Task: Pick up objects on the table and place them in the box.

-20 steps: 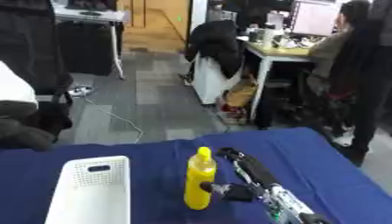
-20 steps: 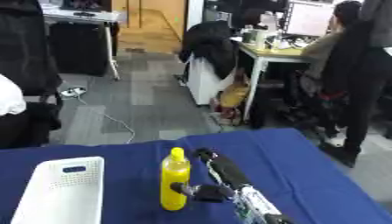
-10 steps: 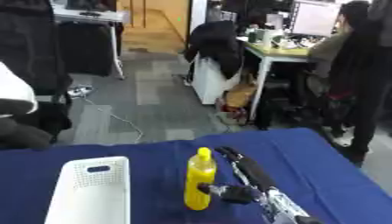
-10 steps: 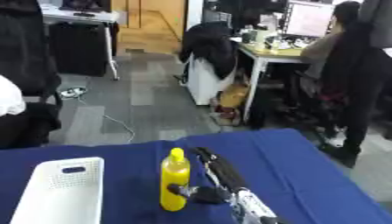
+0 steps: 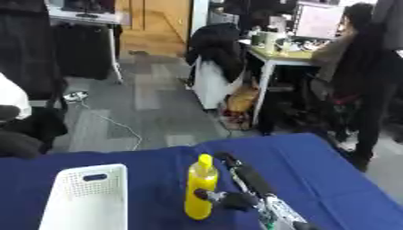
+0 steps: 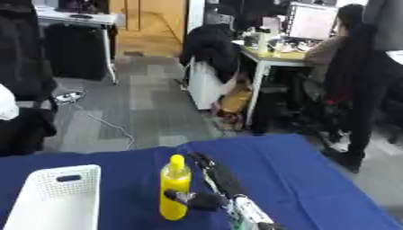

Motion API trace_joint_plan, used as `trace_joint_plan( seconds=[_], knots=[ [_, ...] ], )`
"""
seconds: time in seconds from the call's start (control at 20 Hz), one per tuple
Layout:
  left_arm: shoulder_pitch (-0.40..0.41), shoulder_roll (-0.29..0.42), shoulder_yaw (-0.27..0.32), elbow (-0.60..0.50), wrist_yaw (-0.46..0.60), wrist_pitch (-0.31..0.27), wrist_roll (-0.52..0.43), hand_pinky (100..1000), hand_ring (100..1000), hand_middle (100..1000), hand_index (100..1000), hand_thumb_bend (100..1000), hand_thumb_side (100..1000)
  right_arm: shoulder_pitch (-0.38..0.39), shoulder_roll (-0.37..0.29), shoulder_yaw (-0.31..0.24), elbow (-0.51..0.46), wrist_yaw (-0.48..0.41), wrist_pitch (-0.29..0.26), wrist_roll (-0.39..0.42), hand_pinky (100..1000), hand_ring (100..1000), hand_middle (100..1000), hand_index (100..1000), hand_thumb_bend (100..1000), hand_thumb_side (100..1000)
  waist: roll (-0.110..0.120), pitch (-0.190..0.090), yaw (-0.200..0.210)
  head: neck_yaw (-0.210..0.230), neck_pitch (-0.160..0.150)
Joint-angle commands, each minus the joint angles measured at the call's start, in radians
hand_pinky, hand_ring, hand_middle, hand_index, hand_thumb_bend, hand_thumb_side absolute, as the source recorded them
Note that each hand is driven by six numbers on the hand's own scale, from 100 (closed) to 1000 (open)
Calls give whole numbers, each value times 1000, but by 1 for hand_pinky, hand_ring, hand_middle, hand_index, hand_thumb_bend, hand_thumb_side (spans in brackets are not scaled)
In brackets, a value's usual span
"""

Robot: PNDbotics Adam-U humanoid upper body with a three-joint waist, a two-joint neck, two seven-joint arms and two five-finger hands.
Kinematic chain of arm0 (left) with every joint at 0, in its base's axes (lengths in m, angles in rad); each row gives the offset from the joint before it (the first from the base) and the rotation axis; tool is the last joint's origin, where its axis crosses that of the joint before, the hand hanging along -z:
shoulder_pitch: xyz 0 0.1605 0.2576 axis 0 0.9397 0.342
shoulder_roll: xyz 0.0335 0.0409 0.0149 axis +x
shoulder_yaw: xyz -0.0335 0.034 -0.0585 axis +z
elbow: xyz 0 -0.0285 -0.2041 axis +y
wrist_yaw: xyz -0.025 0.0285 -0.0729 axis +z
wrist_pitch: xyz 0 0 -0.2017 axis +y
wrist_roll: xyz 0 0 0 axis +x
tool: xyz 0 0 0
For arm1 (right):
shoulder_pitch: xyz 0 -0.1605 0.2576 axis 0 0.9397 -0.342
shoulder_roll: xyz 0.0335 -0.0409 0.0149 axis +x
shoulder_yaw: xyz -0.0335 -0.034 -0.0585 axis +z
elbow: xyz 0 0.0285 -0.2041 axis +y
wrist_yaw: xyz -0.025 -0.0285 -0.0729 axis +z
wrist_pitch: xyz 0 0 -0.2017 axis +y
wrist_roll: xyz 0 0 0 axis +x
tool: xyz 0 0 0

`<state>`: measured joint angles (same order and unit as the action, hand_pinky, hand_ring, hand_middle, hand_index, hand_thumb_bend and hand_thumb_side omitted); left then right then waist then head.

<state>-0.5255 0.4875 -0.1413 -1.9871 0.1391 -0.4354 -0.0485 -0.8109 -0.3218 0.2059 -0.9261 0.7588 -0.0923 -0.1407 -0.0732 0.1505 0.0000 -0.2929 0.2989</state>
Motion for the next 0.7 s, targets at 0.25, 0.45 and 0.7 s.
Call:
trace_joint_plan(
  seconds=[0.25,0.45,0.7],
  knots=[
    [-32,-6,5,-13,13,5,-4,674,577,813,809,277,997,-34,-17,-10,0,-19,2,12,784,837,938,1000,789,962,-2,-1,14,-42,-29],
    [-42,-12,4,-13,18,9,-8,674,577,814,809,279,998,-40,-19,-11,0,-27,-1,19,779,833,937,1000,784,966,-6,6,26,-58,-32],
    [-48,-16,5,-13,22,15,-12,674,577,814,810,280,997,-44,-20,-12,6,-41,2,27,775,830,934,1000,777,967,-12,10,37,-66,-36]
  ],
)
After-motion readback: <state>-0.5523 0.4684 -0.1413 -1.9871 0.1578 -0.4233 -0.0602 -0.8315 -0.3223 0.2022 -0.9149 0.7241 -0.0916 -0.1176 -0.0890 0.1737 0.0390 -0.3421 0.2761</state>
